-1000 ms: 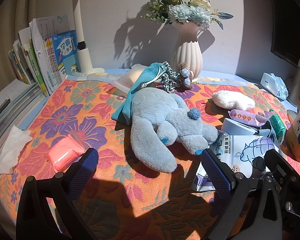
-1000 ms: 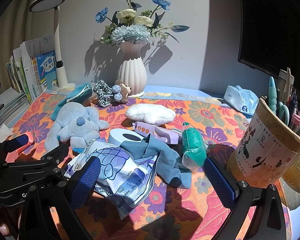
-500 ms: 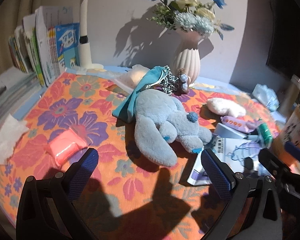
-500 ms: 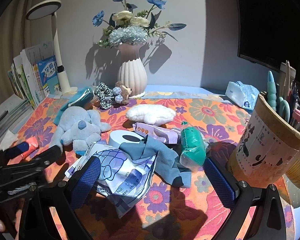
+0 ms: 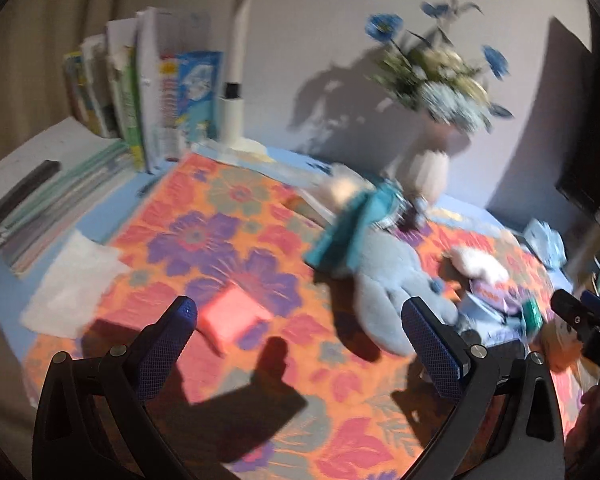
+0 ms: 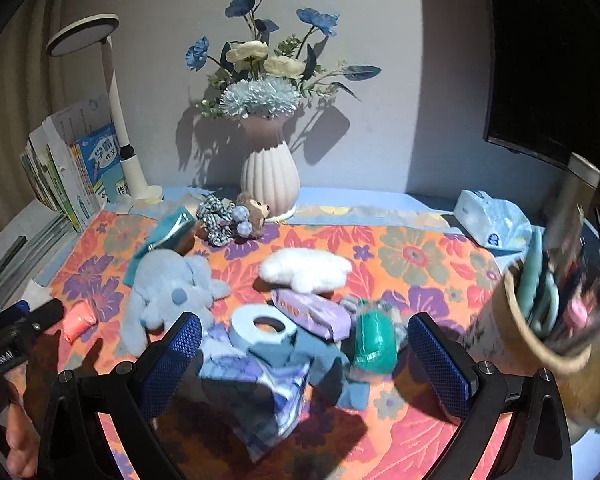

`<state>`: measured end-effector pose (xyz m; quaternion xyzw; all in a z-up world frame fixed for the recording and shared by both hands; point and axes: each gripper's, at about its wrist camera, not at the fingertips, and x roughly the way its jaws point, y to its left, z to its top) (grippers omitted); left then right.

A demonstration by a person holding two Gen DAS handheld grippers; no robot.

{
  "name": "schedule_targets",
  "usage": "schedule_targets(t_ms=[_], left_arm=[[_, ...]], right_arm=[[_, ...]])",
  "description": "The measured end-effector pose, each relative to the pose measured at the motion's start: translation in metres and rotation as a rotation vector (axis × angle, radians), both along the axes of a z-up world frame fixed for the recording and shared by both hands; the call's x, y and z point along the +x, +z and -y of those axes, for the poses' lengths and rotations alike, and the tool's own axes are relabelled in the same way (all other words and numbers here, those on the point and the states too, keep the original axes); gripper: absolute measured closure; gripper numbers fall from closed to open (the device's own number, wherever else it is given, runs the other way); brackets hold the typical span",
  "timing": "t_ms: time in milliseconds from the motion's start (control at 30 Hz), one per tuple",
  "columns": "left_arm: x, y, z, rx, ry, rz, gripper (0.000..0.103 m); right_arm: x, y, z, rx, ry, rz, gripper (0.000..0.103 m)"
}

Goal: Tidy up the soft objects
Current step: 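Grasp the light blue plush elephant with the left tool while the right tool grasps the white fluffy plush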

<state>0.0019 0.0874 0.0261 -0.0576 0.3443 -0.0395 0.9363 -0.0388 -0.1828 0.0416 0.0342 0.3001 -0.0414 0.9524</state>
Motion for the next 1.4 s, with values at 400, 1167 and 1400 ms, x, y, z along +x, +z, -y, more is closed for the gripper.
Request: schedule_targets(t_ms=[400, 1167, 1400], left_arm=[[0.053, -0.008, 0.048, -0.154, -0.159, -0.201, 0.002], [0.110, -0.076, 0.106, -0.122, -0.116, -0.324, 0.026], [0.100, -0.065, 0.097, -0.141, -0.146, -0.263, 0.028]], right_arm=[[0.095, -0.005, 0.036, 0.182, 0.007, -0.300, 0.000], [0.168, -0.074, 0.034, 0.231, 0.063, -0.504, 0.023], [0.156, -0.065, 0.039, 0.261, 0.069, -0.450, 0.064]])
